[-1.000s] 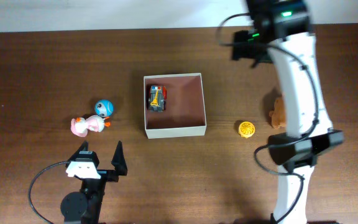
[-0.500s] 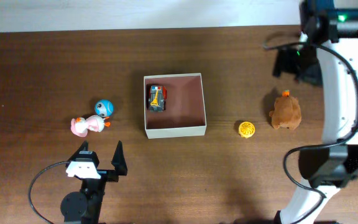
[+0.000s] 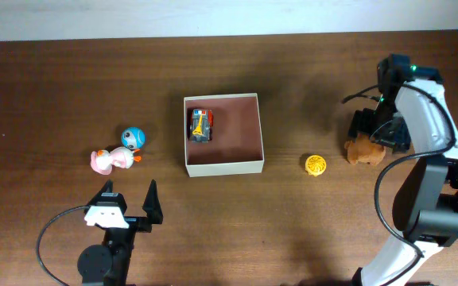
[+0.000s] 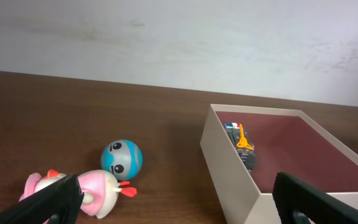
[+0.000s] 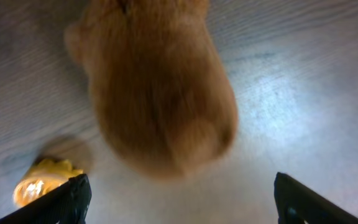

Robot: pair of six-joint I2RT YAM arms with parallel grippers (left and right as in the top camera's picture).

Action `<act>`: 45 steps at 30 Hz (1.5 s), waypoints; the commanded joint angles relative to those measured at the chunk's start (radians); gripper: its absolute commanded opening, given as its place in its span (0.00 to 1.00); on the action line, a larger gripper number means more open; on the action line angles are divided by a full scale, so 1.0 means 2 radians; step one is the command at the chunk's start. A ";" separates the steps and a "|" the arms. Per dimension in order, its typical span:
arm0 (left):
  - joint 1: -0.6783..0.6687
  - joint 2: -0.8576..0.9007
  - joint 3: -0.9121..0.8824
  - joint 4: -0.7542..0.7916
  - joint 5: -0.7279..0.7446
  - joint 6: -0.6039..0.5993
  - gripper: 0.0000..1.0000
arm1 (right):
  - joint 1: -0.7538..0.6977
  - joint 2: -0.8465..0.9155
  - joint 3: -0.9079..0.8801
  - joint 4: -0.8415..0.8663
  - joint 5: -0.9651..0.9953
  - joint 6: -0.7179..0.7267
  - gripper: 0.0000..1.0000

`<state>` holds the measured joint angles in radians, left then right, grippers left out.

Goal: Pack container
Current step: 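Move the right gripper to the brown plush bear and grasp it, then carry the bear with the right gripper over the box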

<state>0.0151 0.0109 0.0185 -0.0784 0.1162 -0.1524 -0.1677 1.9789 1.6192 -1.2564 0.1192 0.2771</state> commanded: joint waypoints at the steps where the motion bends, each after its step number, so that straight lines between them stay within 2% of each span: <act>1: -0.002 -0.003 -0.003 0.001 -0.002 0.008 1.00 | 0.002 -0.015 -0.039 0.048 0.019 -0.007 0.88; 4: -0.002 -0.003 -0.003 0.001 -0.002 0.008 1.00 | 0.002 -0.015 -0.061 0.080 0.020 -0.010 0.80; 11: -0.002 -0.003 -0.003 0.001 -0.002 0.008 0.99 | 0.002 -0.015 -0.068 0.094 0.019 -0.009 0.39; 19: -0.002 -0.003 -0.003 0.001 -0.002 0.008 1.00 | 0.002 -0.016 -0.066 0.095 0.019 -0.009 0.27; 26: -0.002 -0.003 -0.003 0.001 -0.002 0.008 1.00 | 0.002 -0.016 -0.031 0.069 -0.006 -0.009 0.08; 29: -0.002 -0.003 -0.003 0.001 -0.002 0.008 1.00 | 0.002 -0.018 0.006 0.043 -0.021 -0.009 0.04; 35: -0.002 -0.003 -0.003 0.001 -0.002 0.008 0.99 | 0.005 -0.023 0.094 -0.016 -0.074 -0.024 0.04; 41: -0.002 -0.003 -0.003 0.001 -0.002 0.008 0.99 | 0.045 -0.027 0.172 -0.056 -0.273 -0.116 0.04; 45: -0.002 -0.003 -0.003 0.001 -0.002 0.008 1.00 | 0.096 -0.027 0.185 -0.046 -0.353 -0.137 0.04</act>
<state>0.0151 0.0109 0.0185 -0.0784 0.1162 -0.1524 -0.0566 1.9621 1.9614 -1.3571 -0.3588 0.0841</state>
